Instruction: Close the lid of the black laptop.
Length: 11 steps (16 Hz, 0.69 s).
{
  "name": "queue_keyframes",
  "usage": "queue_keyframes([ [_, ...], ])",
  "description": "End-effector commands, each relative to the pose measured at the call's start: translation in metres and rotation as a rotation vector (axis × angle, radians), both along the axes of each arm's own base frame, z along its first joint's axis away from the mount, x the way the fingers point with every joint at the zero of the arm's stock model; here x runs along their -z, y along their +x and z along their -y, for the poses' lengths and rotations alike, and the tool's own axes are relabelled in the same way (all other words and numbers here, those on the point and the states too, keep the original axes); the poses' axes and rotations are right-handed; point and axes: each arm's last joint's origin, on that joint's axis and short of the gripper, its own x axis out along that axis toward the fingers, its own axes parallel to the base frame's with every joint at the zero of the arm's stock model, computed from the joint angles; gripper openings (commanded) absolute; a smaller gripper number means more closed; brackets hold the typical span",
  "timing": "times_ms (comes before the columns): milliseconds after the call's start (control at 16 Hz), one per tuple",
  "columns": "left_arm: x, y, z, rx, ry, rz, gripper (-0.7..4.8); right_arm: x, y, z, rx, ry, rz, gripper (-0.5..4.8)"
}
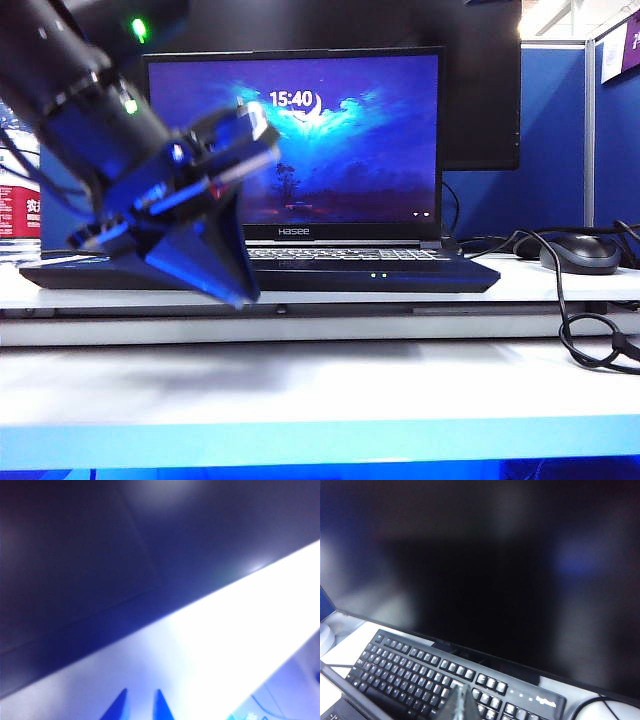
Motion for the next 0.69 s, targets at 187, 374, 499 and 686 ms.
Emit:
queue_keyframes([
  [187, -0.007, 0.007, 0.003, -0.040, -0.044, 0.091, 0.71, 0.005, 0.010, -0.002, -0.008, 0.018, 0.001, -0.01],
  [374, -0.008, 0.009, 0.003, -0.079, -0.029, 0.128, 0.71, 0.020, 0.024, -0.003, -0.008, 0.015, -0.037, -0.01],
  [499, -0.009, 0.009, 0.003, -0.079, -0.031, 0.130, 0.71, 0.033, 0.034, -0.004, -0.042, 0.018, -0.062, -0.01],
  [686, -0.008, 0.009, 0.003, -0.079, -0.030, 0.128, 0.71, 0.055, 0.048, -0.007, -0.138, 0.030, -0.113, -0.01],
])
